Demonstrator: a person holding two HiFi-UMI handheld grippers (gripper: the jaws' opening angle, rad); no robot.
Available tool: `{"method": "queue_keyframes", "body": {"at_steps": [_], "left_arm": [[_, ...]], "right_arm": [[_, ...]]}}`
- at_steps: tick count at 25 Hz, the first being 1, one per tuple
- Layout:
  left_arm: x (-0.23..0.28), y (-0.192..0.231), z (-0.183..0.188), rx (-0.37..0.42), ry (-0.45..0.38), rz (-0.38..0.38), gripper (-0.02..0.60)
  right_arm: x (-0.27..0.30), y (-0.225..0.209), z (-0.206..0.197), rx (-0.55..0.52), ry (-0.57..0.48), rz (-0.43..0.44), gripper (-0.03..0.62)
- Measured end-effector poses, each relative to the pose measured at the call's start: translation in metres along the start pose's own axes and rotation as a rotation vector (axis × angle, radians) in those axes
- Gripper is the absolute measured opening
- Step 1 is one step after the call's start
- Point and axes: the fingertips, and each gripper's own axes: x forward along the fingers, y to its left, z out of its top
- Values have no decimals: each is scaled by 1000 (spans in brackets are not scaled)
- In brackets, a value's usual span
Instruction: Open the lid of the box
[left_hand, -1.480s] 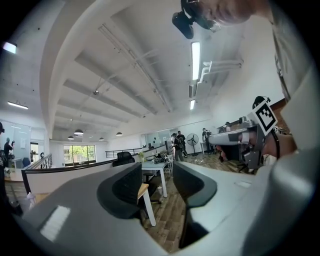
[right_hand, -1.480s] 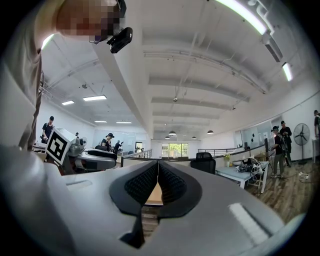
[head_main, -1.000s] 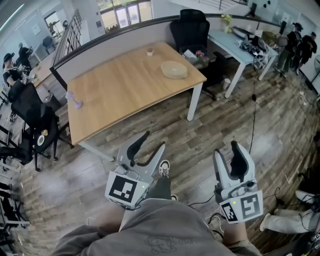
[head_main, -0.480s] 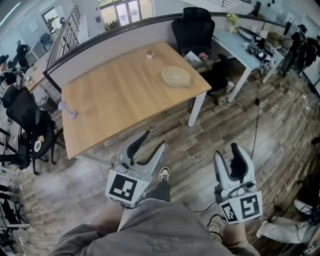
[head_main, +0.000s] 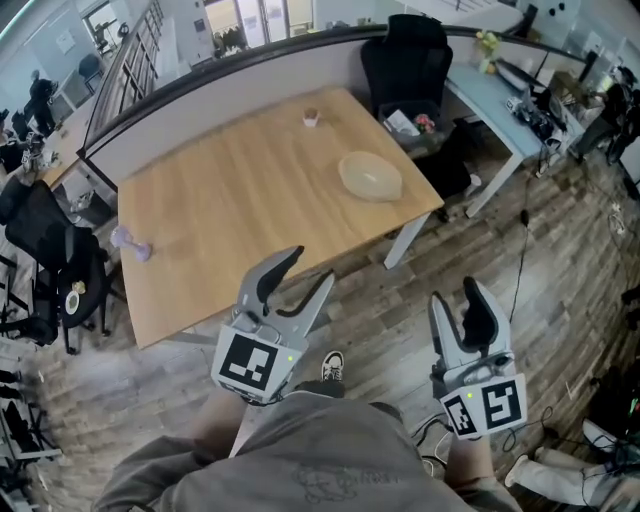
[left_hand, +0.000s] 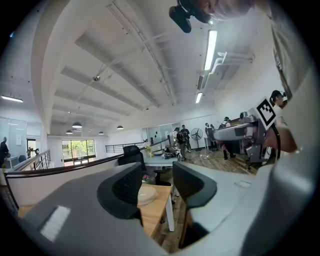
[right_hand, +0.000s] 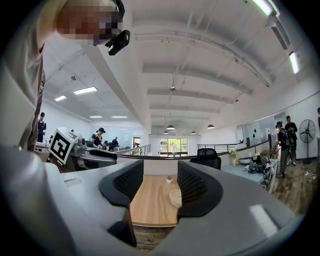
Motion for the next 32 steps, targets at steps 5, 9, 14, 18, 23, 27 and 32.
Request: {"method": "queue_keyframes", "body": {"at_steps": [5, 9, 14, 18, 23, 27, 32], "left_arm": [[26, 39, -2, 5, -10, 10, 193], [42, 57, -1, -6, -13, 14, 193], [69, 75, -3, -4, -5, 26, 193], [98, 86, -7, -1, 10, 46, 193], [140, 101, -14, -2, 40, 80, 193], [179, 119, -12, -2, 56, 124, 193], [219, 143, -4, -1, 75, 197, 192]], "right_arm": [[45, -8, -2, 3, 4, 1, 197], [68, -18, -4, 5, 16, -2, 198], [97, -38, -11, 17, 26, -3, 196], [124, -62, -18, 26, 25, 14, 197], [164, -96, -27, 40, 29, 54, 198], [206, -127, -30, 47, 35, 100, 196], [256, -161, -27, 45, 43, 175, 196]]}}
